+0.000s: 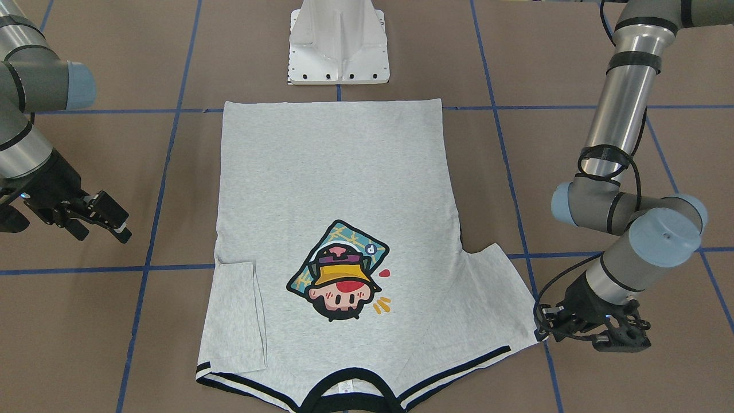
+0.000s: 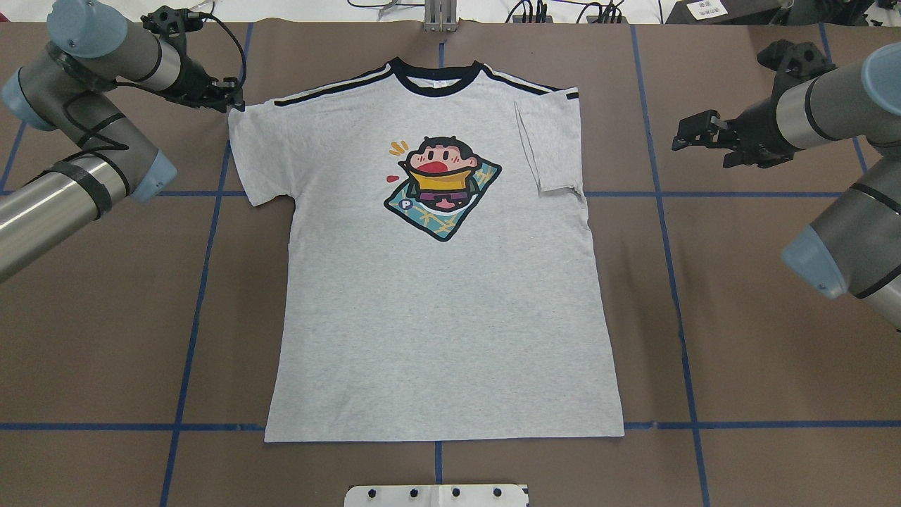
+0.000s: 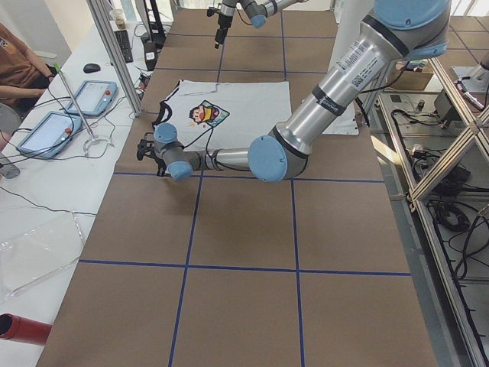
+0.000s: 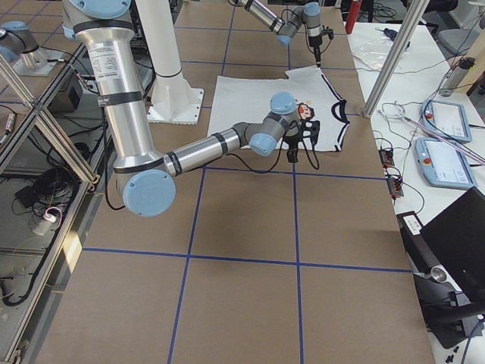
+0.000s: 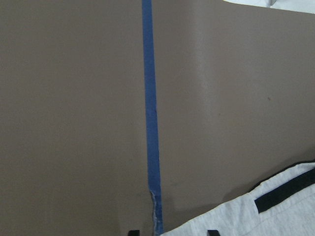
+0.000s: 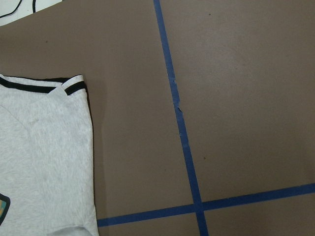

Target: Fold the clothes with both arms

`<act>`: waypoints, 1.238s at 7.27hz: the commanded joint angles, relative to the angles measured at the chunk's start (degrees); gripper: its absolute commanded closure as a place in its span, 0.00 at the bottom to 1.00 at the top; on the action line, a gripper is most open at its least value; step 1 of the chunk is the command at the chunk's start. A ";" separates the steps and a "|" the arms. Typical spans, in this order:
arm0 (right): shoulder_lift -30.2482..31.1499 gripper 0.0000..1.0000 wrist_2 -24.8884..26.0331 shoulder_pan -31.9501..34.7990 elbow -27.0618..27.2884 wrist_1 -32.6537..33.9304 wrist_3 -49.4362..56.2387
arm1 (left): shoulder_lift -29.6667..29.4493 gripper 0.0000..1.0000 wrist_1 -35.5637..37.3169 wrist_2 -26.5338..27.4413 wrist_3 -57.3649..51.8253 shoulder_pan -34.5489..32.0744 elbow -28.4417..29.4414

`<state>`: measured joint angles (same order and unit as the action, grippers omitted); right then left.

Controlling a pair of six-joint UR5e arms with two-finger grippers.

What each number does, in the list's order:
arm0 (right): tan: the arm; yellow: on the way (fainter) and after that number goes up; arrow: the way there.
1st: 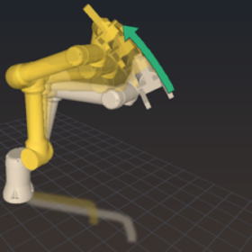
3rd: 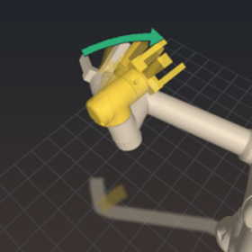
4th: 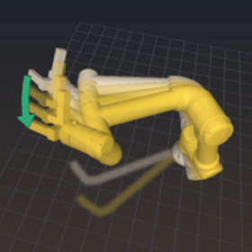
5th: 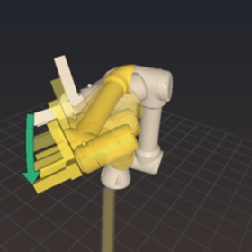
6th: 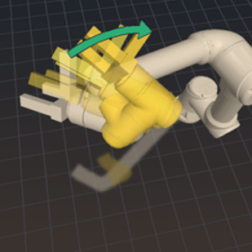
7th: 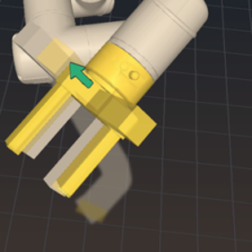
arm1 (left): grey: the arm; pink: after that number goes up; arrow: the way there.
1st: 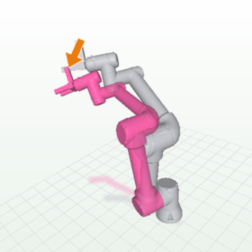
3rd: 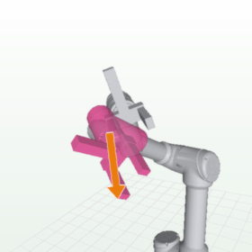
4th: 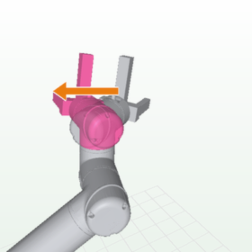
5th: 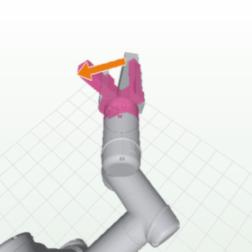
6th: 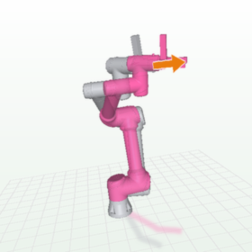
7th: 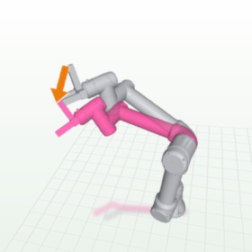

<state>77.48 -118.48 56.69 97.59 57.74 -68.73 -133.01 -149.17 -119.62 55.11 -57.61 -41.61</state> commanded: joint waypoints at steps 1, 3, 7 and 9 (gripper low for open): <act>-0.05 0.00 0.00 0.00 -0.04 0.01 0.00 | -0.23 0.62 -0.07 0.53 0.00 0.57 0.48; -0.05 0.00 0.00 0.00 0.05 0.01 -0.08 | -0.32 1.00 -0.07 0.96 0.00 0.57 0.39; -0.14 0.00 0.09 -0.08 -0.04 0.01 -0.17 | -0.94 1.00 11.25 0.08 10.37 2.92 -17.93; -0.14 0.00 0.18 -0.08 -0.30 0.01 0.00 | -5.92 1.00 11.18 5.40 14.76 7.60 -13.88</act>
<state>77.35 -118.33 56.62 97.44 57.74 -68.83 -136.07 -138.43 -117.89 67.20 -52.15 -57.37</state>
